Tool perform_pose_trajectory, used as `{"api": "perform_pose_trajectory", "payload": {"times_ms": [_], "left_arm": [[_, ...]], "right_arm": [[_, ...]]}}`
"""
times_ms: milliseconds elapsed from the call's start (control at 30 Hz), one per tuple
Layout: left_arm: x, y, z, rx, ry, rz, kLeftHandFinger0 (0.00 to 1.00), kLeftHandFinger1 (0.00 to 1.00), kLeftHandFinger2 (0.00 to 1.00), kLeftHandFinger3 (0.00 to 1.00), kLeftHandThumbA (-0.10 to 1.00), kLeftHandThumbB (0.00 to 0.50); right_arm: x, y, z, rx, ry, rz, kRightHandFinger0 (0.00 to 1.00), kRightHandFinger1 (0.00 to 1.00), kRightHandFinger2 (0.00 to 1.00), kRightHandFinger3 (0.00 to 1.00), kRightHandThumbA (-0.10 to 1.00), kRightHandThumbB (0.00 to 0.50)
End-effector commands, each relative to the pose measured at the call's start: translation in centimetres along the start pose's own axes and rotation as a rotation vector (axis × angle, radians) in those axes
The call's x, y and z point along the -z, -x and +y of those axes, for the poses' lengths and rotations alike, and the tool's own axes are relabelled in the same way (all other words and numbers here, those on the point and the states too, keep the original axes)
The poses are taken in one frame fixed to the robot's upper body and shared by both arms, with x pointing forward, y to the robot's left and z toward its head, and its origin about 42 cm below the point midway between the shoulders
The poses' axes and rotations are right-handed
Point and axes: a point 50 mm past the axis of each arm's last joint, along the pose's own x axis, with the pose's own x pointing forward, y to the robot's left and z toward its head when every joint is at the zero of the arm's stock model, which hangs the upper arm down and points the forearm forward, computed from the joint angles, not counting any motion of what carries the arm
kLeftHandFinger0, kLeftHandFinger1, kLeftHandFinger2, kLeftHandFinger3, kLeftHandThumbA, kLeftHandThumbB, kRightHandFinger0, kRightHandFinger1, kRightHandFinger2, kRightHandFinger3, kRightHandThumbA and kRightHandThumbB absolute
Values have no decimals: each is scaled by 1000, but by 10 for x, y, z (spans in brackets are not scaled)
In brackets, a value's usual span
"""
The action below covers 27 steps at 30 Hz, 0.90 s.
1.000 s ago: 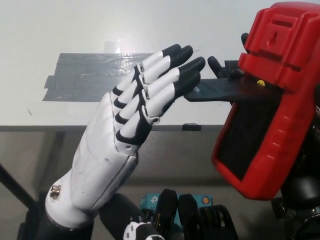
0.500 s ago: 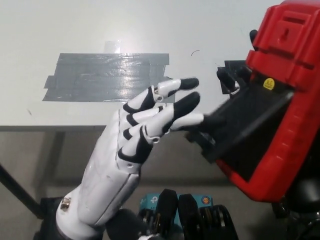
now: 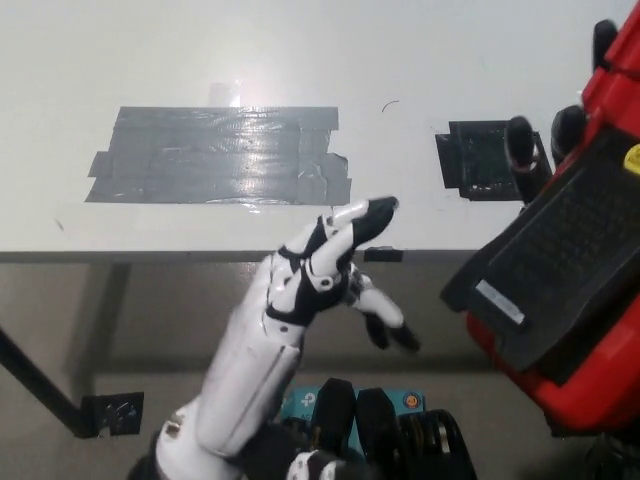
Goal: The robot first picks the multimeter with right hand and then unfolds the black stand on the back of it using left hand
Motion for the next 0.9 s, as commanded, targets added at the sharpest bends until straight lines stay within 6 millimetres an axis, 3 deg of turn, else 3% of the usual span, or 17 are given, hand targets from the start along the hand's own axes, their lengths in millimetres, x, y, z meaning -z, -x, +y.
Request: {"api": "perform_pose_trajectory", "payload": {"times_ms": [0, 67, 133, 233, 300, 333, 367, 467, 500, 567, 633, 667, 733, 767, 800, 833, 867], "left_arm": [[-7, 0, -1, -47, -62, -61, 1000, 304, 404, 1000, 995, 407], [-7, -1, 1, -71, -32, -64, 1000, 296, 407, 1000, 973, 454], [-6, -3, 6, -87, -38, -77, 1000, 317, 443, 1000, 1000, 443], [-11, -12, 23, -147, -169, -113, 1000, 677, 772, 1000, 1000, 367], [-15, -18, 31, -181, -218, -135, 1000, 796, 871, 1000, 1000, 363], [-18, -26, 39, -216, -239, -190, 1000, 940, 983, 1000, 1000, 355], [-21, -31, 42, -218, -260, -219, 1000, 1000, 1000, 1000, 1000, 373], [-29, -50, 42, -217, -254, -326, 1000, 1000, 1000, 1000, 1000, 498], [22, -51, 40, -190, -254, -241, 1000, 1000, 1000, 1000, 1000, 476], [5, -60, 30, -174, -233, -287, 1000, 1000, 1000, 1000, 1000, 476], [4, -74, 19, -129, -183, -344, 1000, 1000, 1000, 1000, 1000, 500], [3, -76, 17, -94, -178, -355, 1000, 1000, 1000, 1000, 1000, 500], [4, -77, 15, -33, -267, -364, 1000, 1000, 1000, 1000, 1000, 500], [9, -78, 11, -28, -314, -370, 1000, 1000, 1000, 1000, 1000, 500], [8, -78, 8, -32, -278, -360, 1000, 1000, 1000, 1000, 1000, 457], [7, -74, 1, -62, -249, -338, 1000, 1000, 1000, 1000, 1000, 468], [7, -73, 0, -72, -265, -336, 1000, 1000, 1000, 1000, 1000, 478]], "right_arm": [[-3, -6, 17, -73, -53, -59, 622, 0, 353, 135, -100, 180], [-2, -7, 17, -71, -52, -57, 638, 15, 402, 165, -100, 179], [-2, -8, 15, -72, -51, -54, 674, 28, 429, 191, -100, 179], [-3, -8, 11, -70, -44, -50, 689, 70, 467, 277, -100, 184], [-3, -8, 9, -68, -38, -51, 704, 60, 461, 279, -100, 168], [-4, -9, 7, -72, -32, -54, 710, 72, 471, 294, -100, 174], [-4, -9, 5, -66, -34, -57, 720, 70, 475, 345, -100, 171], [-3, -9, -2, -33, -41, -64, 719, 76, 513, 463, -100, 182], [-3, -9, -4, -15, -42, -55, 728, 75, 511, 467, -100, 190], [-1, -10, -8, 10, -17, -56, 803, 52, 471, 456, -100, 182], [2, -11, -13, 19, 2, -44, 671, 85, 486, 458, -100, 165], [3, -11, -14, 31, 2, -37, 621, 87, 478, 454, -100, 182], [4, -11, -17, 48, 1, -32, 539, 76, 446, 446, -100, 183], [5, -12, -18, 28, 1, -17, 424, 89, 448, 450, -100, 169], [5, -13, -19, 13, 6, -9, 155, 118, 477, 471, -100, 119], [5, -14, -20, -8, 16, 3, 129, 207, 503, 483, -100, 155], [6, -15, -21, -9, 17, 4, 154, 209, 475, 457, -100, 155]]}}
